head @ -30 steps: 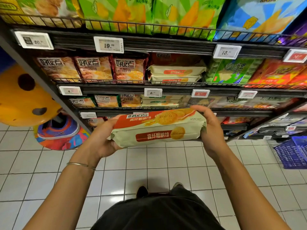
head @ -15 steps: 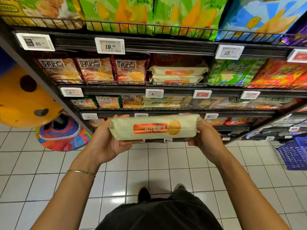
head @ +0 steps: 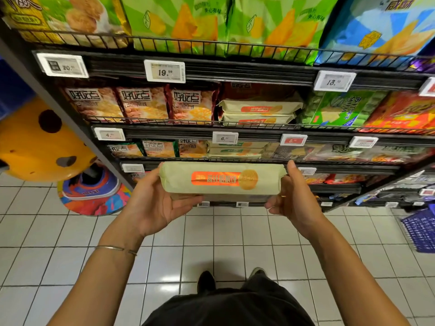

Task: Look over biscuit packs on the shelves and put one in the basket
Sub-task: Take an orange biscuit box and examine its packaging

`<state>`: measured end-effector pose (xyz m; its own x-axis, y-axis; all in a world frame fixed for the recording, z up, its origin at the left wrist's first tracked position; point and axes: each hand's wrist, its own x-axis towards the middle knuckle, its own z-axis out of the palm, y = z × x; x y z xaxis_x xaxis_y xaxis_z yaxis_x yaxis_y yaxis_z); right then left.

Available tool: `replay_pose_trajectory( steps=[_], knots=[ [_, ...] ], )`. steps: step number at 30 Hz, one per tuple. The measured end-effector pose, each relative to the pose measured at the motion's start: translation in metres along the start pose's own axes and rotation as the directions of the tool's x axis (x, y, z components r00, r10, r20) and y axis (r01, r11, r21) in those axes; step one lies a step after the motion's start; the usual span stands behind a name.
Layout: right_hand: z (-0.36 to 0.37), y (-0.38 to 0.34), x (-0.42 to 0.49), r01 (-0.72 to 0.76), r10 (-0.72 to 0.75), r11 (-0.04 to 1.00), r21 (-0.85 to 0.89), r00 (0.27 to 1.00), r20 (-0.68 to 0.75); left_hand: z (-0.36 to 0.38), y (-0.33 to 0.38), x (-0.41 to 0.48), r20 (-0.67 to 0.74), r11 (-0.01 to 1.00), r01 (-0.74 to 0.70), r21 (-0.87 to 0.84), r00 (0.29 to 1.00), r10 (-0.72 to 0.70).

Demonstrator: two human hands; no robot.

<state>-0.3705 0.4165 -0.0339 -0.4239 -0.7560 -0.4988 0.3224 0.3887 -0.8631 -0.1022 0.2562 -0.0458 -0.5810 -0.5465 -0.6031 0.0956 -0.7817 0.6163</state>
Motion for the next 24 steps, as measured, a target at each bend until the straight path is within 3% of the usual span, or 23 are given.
replay_pose_trajectory(
  steps=[5,10,24],
  knots=[
    [0.001,-0.004,0.000,0.007,-0.011,0.991,-0.134,0.999,-0.032,-0.001,0.001,0.001,0.037,1.000,0.012,0.007,0.999,-0.013],
    [0.001,-0.003,-0.003,0.052,-0.064,0.995,0.082,0.987,0.146,0.003,0.004,0.003,0.106,0.999,0.044,-0.028,0.994,-0.041],
    [0.000,-0.002,-0.003,0.058,-0.068,0.986,0.156,0.996,0.064,0.014,0.005,-0.007,0.259,0.995,0.067,0.069,0.962,-0.083]
  ],
)
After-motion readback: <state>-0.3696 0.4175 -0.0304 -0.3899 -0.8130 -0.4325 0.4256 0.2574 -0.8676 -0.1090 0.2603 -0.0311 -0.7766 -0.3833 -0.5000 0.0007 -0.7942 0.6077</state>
